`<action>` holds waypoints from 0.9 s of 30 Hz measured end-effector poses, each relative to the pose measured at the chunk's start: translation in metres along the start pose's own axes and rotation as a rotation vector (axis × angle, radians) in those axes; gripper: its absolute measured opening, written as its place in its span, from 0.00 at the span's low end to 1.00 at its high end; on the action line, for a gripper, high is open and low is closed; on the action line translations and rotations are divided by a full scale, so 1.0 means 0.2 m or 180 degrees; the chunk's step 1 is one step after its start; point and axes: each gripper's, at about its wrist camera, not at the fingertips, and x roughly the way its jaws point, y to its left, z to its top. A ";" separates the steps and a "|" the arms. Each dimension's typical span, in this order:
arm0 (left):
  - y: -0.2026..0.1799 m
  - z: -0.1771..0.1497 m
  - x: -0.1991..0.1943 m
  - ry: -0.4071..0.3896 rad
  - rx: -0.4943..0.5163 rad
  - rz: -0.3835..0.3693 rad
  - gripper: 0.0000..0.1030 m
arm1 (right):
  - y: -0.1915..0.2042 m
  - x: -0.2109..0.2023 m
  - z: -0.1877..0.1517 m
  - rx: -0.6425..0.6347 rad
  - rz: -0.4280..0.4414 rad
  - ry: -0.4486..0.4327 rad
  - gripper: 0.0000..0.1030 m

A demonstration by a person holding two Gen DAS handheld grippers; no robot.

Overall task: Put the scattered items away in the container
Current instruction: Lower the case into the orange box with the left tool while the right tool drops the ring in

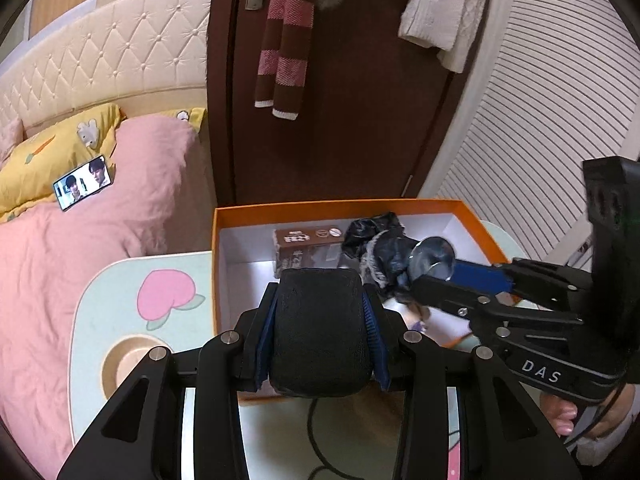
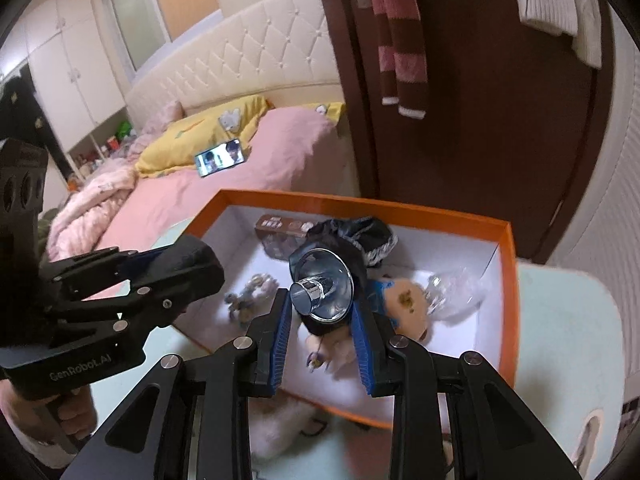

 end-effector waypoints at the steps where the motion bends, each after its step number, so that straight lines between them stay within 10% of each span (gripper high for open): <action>1: 0.00 0.00 0.01 0.0008 -0.0005 -0.0015 0.39 | 0.01 0.00 0.00 -0.0030 -0.0058 -0.0020 0.27; 8: 0.00 0.00 0.08 0.0125 -0.0004 -0.0052 0.40 | -0.02 -0.01 -0.01 -0.0036 -0.0247 -0.0049 0.33; 12: 0.00 -0.01 0.02 -0.0020 -0.0081 -0.0111 0.77 | -0.04 -0.06 -0.02 -0.0017 -0.0396 -0.0189 0.60; 27: 0.00 -0.13 -0.24 -0.0214 -0.0079 -0.0006 0.78 | -0.01 -0.27 -0.09 0.0139 -0.0307 -0.0404 0.68</action>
